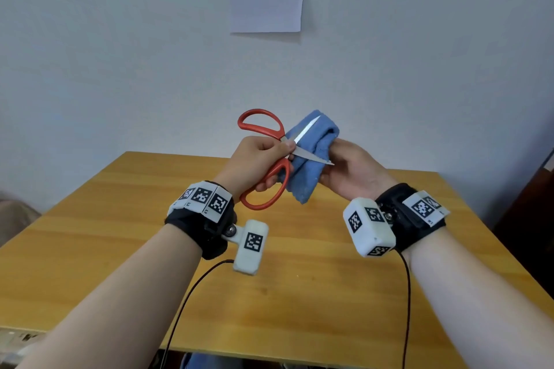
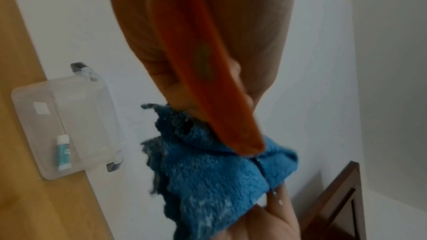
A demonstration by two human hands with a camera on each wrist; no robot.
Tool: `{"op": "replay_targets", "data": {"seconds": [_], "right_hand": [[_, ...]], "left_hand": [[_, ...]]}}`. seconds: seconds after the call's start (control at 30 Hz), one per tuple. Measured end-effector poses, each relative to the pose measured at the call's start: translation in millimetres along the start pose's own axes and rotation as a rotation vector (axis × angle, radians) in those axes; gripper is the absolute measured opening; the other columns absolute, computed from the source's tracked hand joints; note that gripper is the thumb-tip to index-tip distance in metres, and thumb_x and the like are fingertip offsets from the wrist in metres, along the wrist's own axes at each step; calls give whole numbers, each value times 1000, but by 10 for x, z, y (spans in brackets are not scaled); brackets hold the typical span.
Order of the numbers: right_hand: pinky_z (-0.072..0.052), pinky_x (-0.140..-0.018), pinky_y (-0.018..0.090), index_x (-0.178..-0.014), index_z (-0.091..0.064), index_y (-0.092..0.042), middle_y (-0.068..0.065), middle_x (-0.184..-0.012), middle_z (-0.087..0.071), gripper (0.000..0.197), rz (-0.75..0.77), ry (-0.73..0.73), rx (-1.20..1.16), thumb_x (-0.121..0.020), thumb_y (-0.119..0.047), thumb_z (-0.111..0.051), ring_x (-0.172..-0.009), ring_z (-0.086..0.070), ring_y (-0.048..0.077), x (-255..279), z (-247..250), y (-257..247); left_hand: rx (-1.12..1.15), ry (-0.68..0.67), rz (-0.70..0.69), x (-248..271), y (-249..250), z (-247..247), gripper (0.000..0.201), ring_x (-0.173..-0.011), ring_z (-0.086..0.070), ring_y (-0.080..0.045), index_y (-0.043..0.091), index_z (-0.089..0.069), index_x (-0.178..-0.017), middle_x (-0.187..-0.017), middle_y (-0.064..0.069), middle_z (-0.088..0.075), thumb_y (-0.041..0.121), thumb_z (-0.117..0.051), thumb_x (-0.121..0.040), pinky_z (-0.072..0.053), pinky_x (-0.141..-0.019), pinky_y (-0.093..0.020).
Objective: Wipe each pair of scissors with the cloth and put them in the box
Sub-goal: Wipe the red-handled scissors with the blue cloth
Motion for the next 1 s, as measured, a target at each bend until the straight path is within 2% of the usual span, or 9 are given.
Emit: {"op": "replay_targets", "data": {"seconds": [0.07, 0.13, 0.23, 0.43, 0.53, 0.73, 0.83, 0.93, 1.0], "right_hand": [[-42, -112, 54, -144, -43, 11, 29, -135, -52, 51, -12, -7, 74, -106, -22, -46, -123, -53, 39, 5, -63, 51], [-58, -95, 46, -135, -55, 7, 23, -124, -63, 47, -10, 13, 168, -103, -27, -54, -112, -63, 34, 27, -70, 67], [-60, -71, 32, -114, -63, 1, 14, -100, -71, 28, -38, -41, 160, -103, -24, -54, -89, -71, 23, 41, -64, 106], [-61, -81, 47, -116, -59, 14, 33, -110, -58, 34, 115, 28, 179, -95, -12, -64, -96, -58, 43, 51, -43, 119], [-62, -72, 46, -116, -60, 20, 36, -104, -66, 39, 190, 145, 201, -98, -15, -63, -83, -69, 43, 68, -22, 105], [-51, -91, 70, -110, -67, 14, 35, -112, -69, 53, 218, 202, 217, -82, -30, -79, -102, -66, 57, 95, 30, 57], [-51, -89, 65, -114, -66, 15, 34, -112, -69, 49, 222, 273, 207, -92, -28, -74, -102, -68, 54, 60, 141, 30], [-58, -83, 62, -113, -66, 13, 30, -106, -72, 56, 205, 360, 199, -88, -36, -78, -96, -71, 50, 14, 241, -17], [-60, -81, 56, -109, -68, 8, 25, -103, -75, 63, 190, 453, 208, -81, -47, -81, -92, -74, 42, -32, 347, -33]], "left_hand": [[-19, -24, -18, 11, 35, -25, 50, -35, -36, -19, -5, -70, -84, -52, -16, -55, 40, -60, -103, -29, -36, -22], [-49, -64, -35, 33, 65, -52, 48, -33, -37, -18, -4, -71, -82, -50, -14, -56, 38, -60, -104, -29, -36, -23], [-115, -128, -34, 69, 109, -113, 41, -33, -38, -17, 0, -74, -80, -48, -11, -57, 33, -64, -102, -30, -36, -23], [-293, -162, -54, 33, 158, -158, 36, -40, -46, -28, 2, -73, -74, -62, -24, -67, 29, -68, -98, -36, -38, -25], [-329, -144, -41, 14, 165, -179, 38, -36, -44, -22, -1, -71, -75, -53, -17, -62, 29, -67, -99, -36, -39, -25], [-299, -118, -53, 6, 167, -215, 37, -36, -41, -19, 0, -72, -77, -50, -8, -62, 27, -64, -101, -33, -39, -23], [-278, -120, -59, -11, 178, -223, 38, -40, -46, -18, -3, -74, -83, -68, -14, -73, 30, -64, -101, -35, -40, -23], [-272, -116, -50, -4, 185, -225, 35, -40, -46, -15, 2, -76, -85, -64, 1, -73, 29, -62, -103, -35, -40, -23], [-272, -116, -35, 12, 172, -211, 32, -40, -46, -15, 4, -77, -86, -66, 2, -74, 27, -62, -103, -36, -40, -24]]}}
Point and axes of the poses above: each hand's wrist, its own x-axis away from the middle knuckle, its own z-axis out of the back of the hand, y = z × x, the point moved 4 cm from there along -x, towards the middle knuckle
